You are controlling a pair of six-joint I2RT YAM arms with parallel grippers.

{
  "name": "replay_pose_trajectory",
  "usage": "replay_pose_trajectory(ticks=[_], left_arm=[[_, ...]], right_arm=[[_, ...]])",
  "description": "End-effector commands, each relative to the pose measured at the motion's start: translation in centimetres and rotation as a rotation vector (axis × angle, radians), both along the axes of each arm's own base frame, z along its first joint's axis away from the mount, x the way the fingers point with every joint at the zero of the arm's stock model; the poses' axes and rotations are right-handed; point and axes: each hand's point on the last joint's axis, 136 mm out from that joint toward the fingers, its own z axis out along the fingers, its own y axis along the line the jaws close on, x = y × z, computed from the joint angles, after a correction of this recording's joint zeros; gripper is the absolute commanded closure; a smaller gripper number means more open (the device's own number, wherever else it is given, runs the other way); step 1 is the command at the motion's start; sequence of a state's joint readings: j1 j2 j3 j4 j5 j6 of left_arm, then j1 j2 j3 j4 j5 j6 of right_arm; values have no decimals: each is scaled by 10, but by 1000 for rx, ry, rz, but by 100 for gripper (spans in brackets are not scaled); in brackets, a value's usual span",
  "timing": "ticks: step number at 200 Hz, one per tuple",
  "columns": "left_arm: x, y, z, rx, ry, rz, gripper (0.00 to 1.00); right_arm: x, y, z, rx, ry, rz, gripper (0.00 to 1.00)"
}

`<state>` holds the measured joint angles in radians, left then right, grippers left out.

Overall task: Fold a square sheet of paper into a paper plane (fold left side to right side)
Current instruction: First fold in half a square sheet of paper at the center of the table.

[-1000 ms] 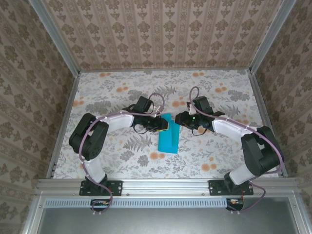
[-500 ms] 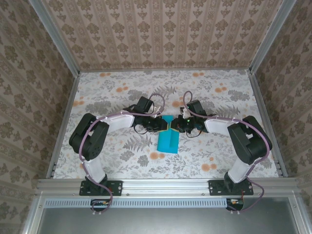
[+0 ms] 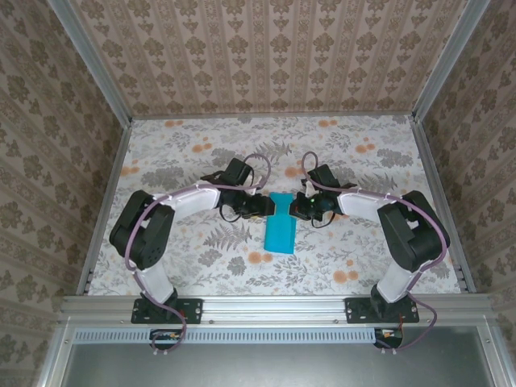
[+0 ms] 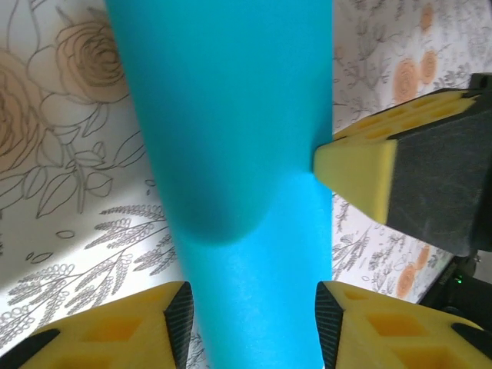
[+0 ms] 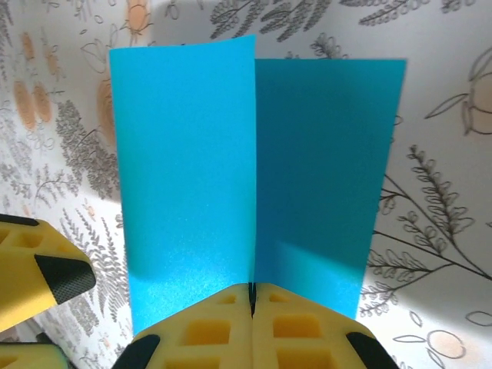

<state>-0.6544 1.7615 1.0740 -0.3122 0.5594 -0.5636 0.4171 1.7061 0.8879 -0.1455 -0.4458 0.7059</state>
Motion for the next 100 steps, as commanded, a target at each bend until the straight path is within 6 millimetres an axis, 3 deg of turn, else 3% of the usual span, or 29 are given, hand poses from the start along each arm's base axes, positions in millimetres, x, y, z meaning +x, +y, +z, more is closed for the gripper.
replay_pose_trajectory(ticks=[1,35,74,100], left_arm=[[-1,-1,-13,61,15,-13,50],[0,-6,-26,112,29,-20,50],[-3,-1,-40,216,31,-37,57],[-6,-1,-45,245,30,-49,58]], right_arm=[[-2,-5,-9,-64,22,7,99],[-4,-5,-12,-81,32,15,98],[-4,-8,-9,-93,14,9,92],[-1,-22,2,-154,-41,-28,78]])
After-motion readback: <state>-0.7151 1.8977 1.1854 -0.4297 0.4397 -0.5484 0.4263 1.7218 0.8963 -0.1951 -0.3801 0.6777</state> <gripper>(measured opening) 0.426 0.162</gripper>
